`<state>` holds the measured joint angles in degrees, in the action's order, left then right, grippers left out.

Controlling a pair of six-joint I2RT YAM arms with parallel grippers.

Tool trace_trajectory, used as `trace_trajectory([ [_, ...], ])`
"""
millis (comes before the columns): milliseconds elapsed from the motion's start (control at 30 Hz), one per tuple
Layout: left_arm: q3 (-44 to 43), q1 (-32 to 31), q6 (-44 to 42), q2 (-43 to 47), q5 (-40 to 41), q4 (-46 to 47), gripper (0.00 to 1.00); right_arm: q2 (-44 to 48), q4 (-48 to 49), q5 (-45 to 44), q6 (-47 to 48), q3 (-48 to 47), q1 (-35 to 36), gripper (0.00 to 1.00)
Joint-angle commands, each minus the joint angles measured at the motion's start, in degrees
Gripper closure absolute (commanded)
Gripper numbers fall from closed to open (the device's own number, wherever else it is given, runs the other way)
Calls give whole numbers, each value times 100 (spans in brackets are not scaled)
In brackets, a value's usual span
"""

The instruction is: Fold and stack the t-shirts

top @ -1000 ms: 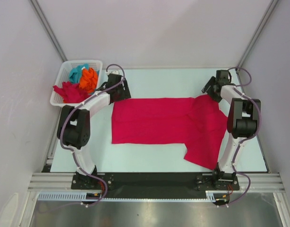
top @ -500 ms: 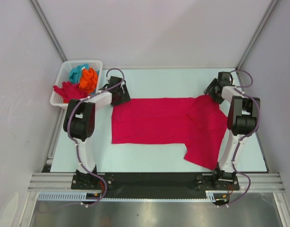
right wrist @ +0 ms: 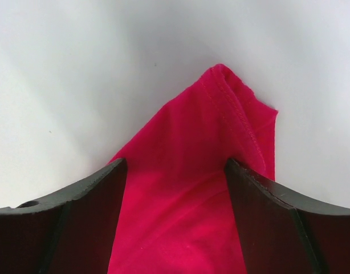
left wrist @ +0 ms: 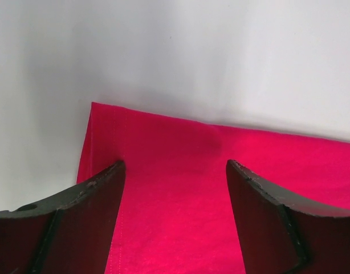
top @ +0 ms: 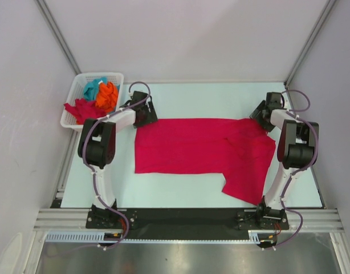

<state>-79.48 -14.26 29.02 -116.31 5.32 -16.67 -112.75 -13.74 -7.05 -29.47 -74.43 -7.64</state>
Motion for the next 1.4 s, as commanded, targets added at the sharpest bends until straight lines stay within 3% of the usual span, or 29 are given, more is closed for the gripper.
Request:
trace_trajectory([
  [0,-453,152,-449,-208,-39,-214,23,288,-445,220,451,-325,-45,23],
  [100,-691,108,-581,46,-330,-267,23,568,-840,363,845,-1001,148,21],
  [233,-972,-41,-976,749,-50,-547,22,1219,-1315,239,1076,-1574,447,14],
  [400,-376,-77,-1125,2006,-189,-496,21,2282,-1342,433,917,-785,579,0],
  [500,-24,-68,-1319,2183,99,-513,23,2687,-1289,196,935,-328,571,0],
  [567,11,-68,-1372,2113,267,-749,30,2627,-1350,-15,926,-247,571,0],
  [600,47,-68,-1346,2043,233,-759,33,2574,-1351,-25,926,-238,562,5],
  [633,90,-68,-1320,1999,163,-742,46,2495,-1325,-59,926,-247,562,10],
  [733,91,-68,-1179,1666,-119,-654,59,1916,-1210,-51,882,-439,579,18],
  [767,13,-77,-1153,1569,-119,-680,59,1575,-1245,-34,873,-527,588,20],
  [1033,-41,-226,-1038,690,65,-706,43,211,-1377,-235,944,-959,685,19],
  [1367,-814,-296,-1205,-383,83,-1119,32,-704,-1535,-191,1093,-1310,702,16],
])
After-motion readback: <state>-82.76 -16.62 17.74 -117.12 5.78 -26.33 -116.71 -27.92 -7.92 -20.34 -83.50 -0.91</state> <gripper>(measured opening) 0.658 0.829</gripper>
